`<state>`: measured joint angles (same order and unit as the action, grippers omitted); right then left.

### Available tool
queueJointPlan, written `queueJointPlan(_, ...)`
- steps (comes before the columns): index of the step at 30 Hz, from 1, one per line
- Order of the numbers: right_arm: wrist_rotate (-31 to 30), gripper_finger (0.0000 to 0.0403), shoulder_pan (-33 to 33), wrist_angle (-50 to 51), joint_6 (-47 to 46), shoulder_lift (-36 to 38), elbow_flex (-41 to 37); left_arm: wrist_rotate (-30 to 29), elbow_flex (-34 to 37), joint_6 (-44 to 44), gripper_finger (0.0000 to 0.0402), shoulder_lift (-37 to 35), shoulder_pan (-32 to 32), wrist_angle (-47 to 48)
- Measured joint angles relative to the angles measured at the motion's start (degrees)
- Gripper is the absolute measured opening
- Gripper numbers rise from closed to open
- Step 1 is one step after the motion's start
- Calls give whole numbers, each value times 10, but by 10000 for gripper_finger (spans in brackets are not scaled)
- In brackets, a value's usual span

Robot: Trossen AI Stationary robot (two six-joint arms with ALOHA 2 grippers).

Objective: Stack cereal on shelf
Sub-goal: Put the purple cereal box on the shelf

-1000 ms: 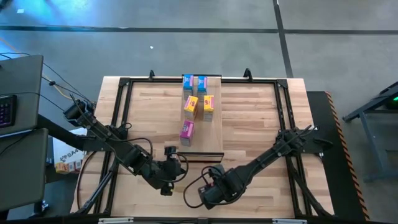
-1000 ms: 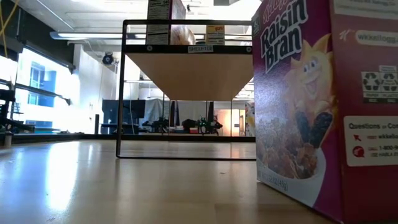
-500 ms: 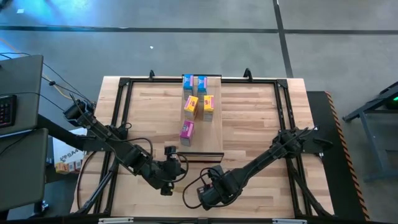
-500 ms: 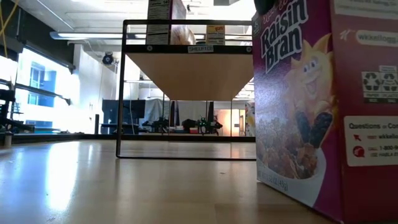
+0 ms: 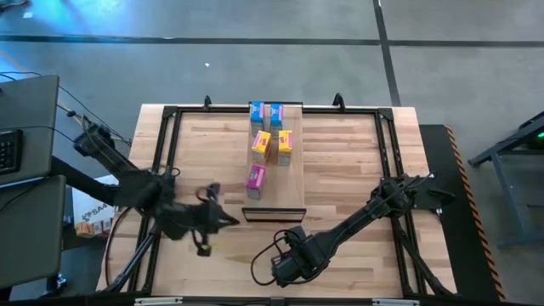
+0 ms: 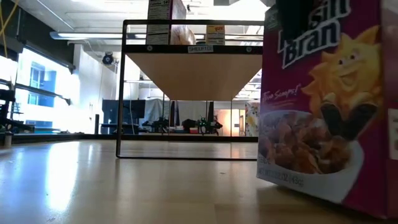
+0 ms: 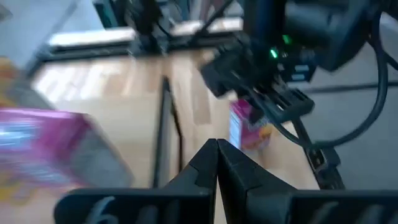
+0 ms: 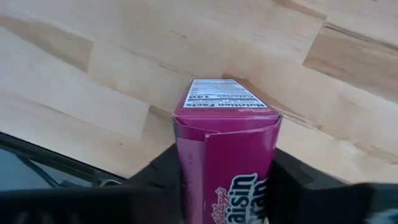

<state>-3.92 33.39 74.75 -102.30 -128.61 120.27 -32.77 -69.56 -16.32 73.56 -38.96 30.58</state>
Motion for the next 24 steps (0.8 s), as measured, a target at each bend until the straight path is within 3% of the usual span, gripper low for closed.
queueJointPlan(5, 15, 91, 5, -2, 60, 19, 0, -71, 7, 10, 0, -76, -15, 22)
queueJointPlan(9, 29, 81, 7, -6, 107, 69, 0, -121, 68, -18, 0, -154, -31, 6)
queueJointPlan(16, 12, 86, -21, -87, 134, 199, 0, -82, 237, -23, 0, -286, -45, -198)
queueJointPlan(21, -76, 87, -60, -127, 179, 285, 1, -62, 308, 19, 0, -327, -43, -348)
queueJointPlan(24, -125, 87, -98, -103, 208, 316, 2, -69, 315, 16, 0, -331, -33, -367)
